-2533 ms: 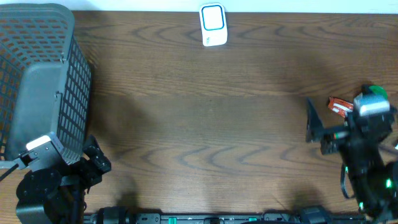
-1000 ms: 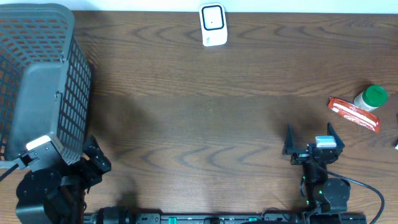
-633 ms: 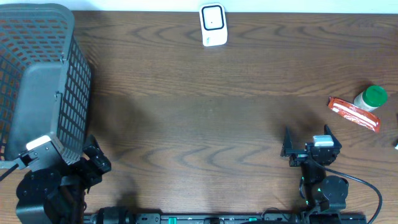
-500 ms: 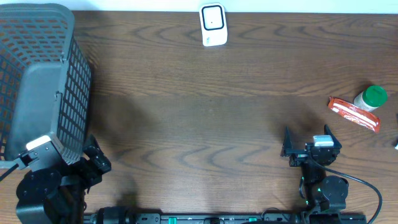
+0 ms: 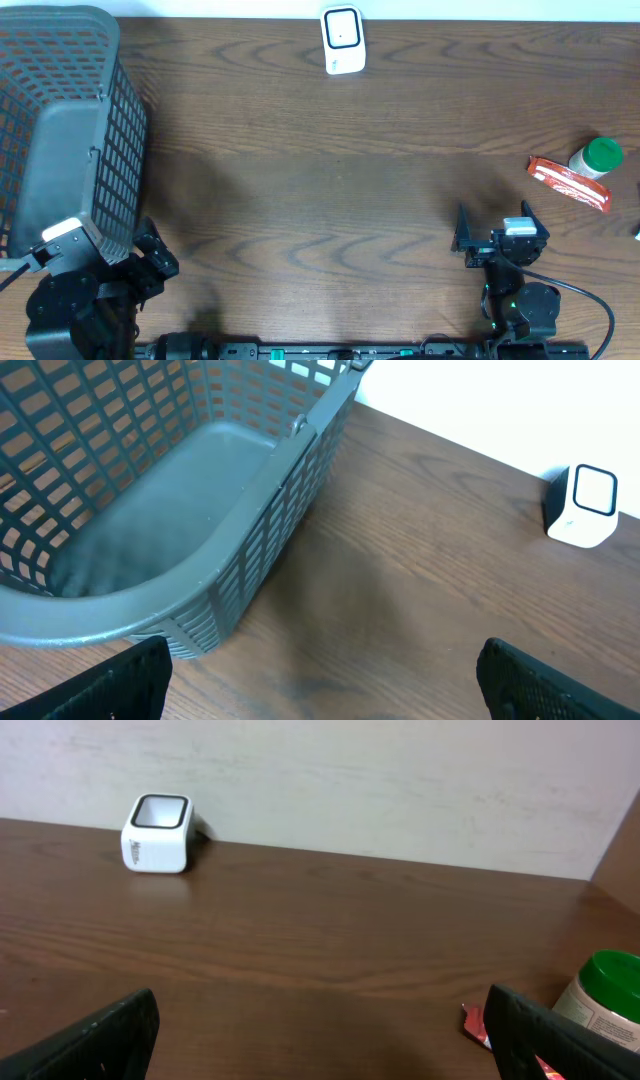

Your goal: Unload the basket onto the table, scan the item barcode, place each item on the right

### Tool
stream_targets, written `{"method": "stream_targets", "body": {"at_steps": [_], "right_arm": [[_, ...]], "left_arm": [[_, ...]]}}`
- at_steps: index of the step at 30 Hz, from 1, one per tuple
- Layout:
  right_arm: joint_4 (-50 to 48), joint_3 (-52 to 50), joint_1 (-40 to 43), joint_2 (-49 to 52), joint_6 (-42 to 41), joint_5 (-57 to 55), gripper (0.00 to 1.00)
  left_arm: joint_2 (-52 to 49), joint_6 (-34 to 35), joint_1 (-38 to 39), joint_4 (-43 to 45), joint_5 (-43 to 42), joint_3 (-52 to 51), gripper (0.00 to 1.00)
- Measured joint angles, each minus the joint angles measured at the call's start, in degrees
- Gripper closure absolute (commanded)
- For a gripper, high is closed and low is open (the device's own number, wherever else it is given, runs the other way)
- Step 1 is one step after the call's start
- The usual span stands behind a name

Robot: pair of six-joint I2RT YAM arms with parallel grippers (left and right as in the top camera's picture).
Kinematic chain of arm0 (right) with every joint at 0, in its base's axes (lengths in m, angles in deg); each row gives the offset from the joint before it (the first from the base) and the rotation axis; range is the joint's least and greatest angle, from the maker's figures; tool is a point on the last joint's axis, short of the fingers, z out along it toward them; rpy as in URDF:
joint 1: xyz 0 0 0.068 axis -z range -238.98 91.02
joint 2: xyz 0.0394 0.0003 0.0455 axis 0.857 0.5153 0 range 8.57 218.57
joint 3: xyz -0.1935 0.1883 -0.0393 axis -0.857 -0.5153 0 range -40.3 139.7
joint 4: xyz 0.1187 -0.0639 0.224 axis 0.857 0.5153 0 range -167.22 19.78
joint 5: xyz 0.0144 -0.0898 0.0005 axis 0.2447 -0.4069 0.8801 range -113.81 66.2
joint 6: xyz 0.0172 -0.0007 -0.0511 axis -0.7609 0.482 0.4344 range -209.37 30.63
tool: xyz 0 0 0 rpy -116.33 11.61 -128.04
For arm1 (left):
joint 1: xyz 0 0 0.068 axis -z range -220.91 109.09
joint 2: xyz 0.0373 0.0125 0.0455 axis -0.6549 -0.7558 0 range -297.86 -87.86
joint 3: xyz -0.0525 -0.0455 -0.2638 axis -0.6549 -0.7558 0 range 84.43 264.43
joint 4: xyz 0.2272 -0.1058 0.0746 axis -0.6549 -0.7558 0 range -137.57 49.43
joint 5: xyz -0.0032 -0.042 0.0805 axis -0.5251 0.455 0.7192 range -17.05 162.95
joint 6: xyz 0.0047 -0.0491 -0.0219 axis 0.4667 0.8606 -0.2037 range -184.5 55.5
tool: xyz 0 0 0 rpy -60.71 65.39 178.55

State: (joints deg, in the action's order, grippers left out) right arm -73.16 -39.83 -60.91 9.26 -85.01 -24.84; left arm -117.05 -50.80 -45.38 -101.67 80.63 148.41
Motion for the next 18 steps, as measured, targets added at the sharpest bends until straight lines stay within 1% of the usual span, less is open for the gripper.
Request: {"method": "stream_targets", "body": {"at_steps": [4,6,10,14,18], "right_arm": [[0.0,0.0,0.0,0.0,0.0,0.0,0.01],[0.0,0.0,0.0,0.0,0.0,0.0,0.01],[0.0,0.0,0.0,0.0,0.0,0.0,0.01],[0.0,0.0,0.0,0.0,0.0,0.0,0.01],[0.0,0.0,0.0,0.0,0.0,0.0,0.01]], "left_arm": [[0.0,0.1,0.0,0.9,0.0,0.0,0.02],[0.1,0.6,0.1,4.1,0.0,-0.7,0.02],[1.2,2.9,0.3,15.4,0.0,-6.8,0.02],[4.6,4.4,1.8,28.2,0.0,-17.0,0.02],[10.1,4.9,3.3,40.9,-0.1,-29.1,0.02]]}}
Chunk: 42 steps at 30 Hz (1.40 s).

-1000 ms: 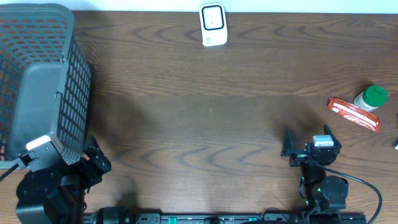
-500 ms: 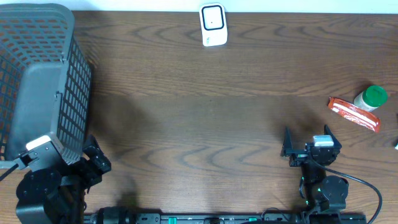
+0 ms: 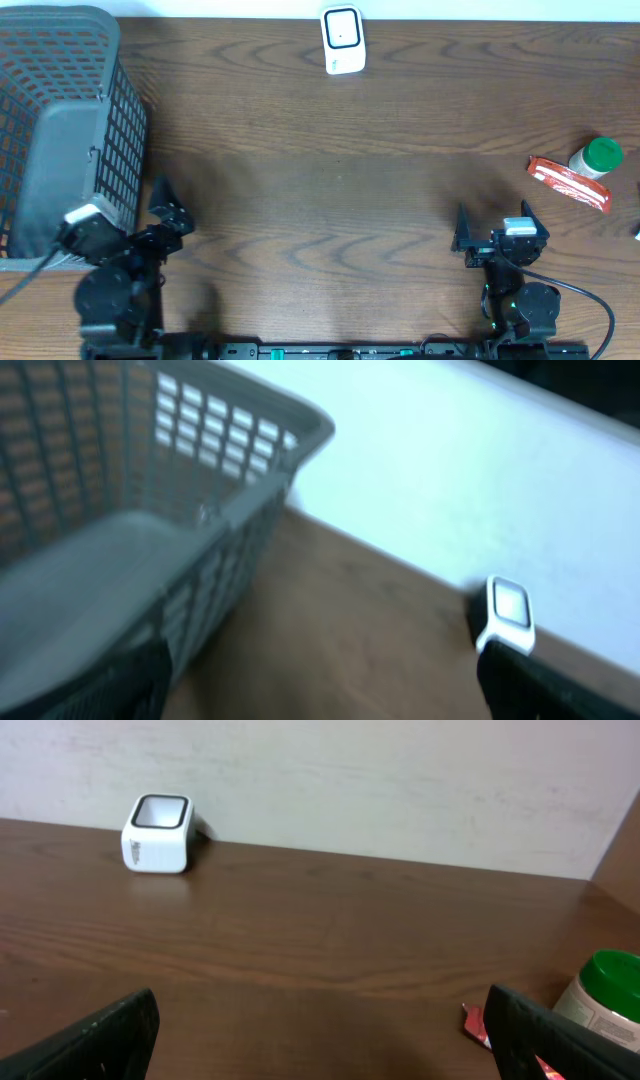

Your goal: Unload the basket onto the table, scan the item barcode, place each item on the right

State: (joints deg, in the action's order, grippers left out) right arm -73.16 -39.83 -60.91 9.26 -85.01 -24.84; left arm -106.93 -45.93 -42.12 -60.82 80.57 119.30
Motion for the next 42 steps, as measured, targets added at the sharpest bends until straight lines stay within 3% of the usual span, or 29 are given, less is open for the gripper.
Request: {"method": "stream_targets", "body": {"at_steps": [6,12,25,42], "right_arm": [[0.0,0.0,0.0,0.0,0.0,0.0,0.01],[0.0,0.0,0.0,0.0,0.0,0.0,0.01],[0.0,0.0,0.0,0.0,0.0,0.0,0.01],[0.0,0.0,0.0,0.0,0.0,0.0,0.01]], "left_arm": [[7.2,0.7,0.2,14.9,0.0,-16.7,0.02],[12.6,0.9,0.2,17.6,0.1,-25.4,0.02],[17.2,-0.4,0.2,18.3,1.7,-33.0,0.02],[18.4,-6.5,0.2,18.3,1.9,-33.0,0.02]]}}
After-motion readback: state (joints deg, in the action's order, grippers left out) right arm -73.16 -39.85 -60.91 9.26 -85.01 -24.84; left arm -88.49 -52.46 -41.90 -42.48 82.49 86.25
